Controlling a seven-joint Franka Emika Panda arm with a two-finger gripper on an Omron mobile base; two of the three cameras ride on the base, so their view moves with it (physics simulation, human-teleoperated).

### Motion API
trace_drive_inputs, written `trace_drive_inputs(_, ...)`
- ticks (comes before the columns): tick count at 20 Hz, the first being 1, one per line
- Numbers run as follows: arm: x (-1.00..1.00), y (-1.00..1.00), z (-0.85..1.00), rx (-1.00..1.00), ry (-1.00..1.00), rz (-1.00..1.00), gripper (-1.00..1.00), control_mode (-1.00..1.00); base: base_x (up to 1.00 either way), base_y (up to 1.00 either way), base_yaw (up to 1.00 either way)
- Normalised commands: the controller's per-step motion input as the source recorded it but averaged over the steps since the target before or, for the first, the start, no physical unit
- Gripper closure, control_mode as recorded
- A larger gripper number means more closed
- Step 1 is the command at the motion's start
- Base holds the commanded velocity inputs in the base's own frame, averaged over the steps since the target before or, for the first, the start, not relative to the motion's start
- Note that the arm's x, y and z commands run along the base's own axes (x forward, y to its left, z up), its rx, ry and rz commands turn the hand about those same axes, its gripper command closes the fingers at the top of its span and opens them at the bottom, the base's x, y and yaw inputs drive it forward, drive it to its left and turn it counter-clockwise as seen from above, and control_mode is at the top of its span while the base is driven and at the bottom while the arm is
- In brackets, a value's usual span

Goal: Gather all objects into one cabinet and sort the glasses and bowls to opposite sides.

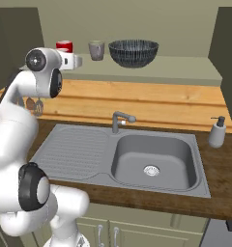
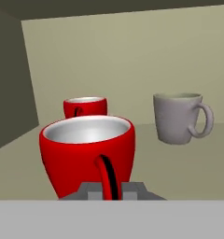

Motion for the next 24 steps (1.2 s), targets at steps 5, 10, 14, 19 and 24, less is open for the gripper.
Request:
trace_drive_inputs(5, 0.28, 0.05, -0.05, -0.07, -0.03, -0.02, 1.00, -1.00, 0.00, 0.00, 0.00)
trace_drive_inputs(10, 0.40, 0.00, -0.08, -0.01, 0.00, -0.03, 1.00, -1.00, 0.00, 0.00, 0.00)
trace_drive_inputs(14, 0.39, 0.00, -0.03, 0.00, 0.00, -0.07, 1.00, -1.00, 0.00, 0.00, 0.00)
trace_drive_inputs(19, 0.27, 0.06, 0.00, 0.00, 0.00, -0.15, 1.00, -1.00, 0.00, 0.00, 0.00)
trace_drive_inputs(24, 0.45, 0.16, -0.09, 0.00, 0.02, -0.06, 1.00, -1.00, 0.00, 0.00, 0.00)
